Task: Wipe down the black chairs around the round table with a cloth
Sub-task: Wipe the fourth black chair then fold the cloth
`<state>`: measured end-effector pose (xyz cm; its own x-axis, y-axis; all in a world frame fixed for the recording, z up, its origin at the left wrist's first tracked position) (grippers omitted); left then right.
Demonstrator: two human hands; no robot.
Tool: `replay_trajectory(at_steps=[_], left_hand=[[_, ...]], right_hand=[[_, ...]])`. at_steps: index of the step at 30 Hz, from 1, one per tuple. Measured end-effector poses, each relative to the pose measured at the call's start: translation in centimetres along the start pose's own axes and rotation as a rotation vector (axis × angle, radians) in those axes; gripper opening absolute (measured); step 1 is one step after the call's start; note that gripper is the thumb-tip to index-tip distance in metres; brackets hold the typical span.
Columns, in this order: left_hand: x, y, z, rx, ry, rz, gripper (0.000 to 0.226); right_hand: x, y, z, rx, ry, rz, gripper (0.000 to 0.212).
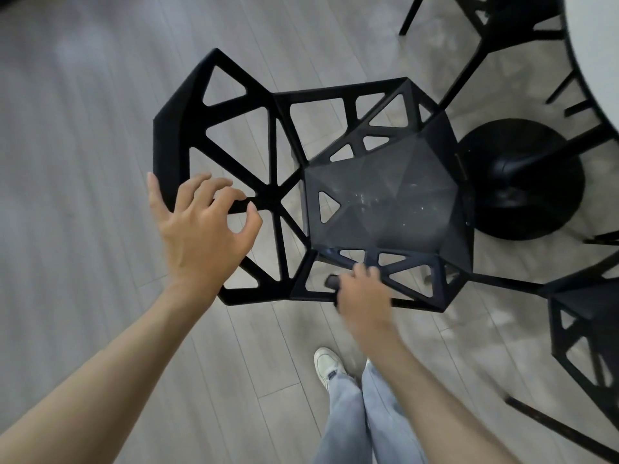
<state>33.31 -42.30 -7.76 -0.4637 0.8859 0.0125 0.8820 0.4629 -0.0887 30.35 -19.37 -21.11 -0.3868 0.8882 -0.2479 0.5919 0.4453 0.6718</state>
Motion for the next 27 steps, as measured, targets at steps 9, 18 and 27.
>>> replay_trajectory(at_steps=[9, 18, 27], left_hand=[[-0.2, 0.1, -0.2, -0.027, 0.0, -0.01, 0.034], [-0.3, -0.1, 0.0, -0.041, -0.007, 0.005, 0.036], [-0.3, -0.1, 0.0, -0.047, -0.02, 0.019, 0.037]], right_hand=[[-4.8, 0.7, 0.7, 0.17, -0.159, -0.179, 0.021], [9.3, 1.4, 3.3, 0.324, -0.218, 0.244, 0.021], [-4.8, 1.7, 1.9, 0.275, -0.361, 0.043, 0.024]])
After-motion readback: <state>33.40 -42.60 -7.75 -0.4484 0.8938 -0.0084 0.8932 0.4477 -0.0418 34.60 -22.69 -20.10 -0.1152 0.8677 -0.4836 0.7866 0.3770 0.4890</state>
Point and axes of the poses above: each hand's wrist, its own y-axis away from the middle knuckle, its own z-axis out of the palm, x = y × z, the point moved 1 cm from there along -y, towards the middle knuckle, and after that the axes turned 9 degrees about -x, right-handed, at the moved point
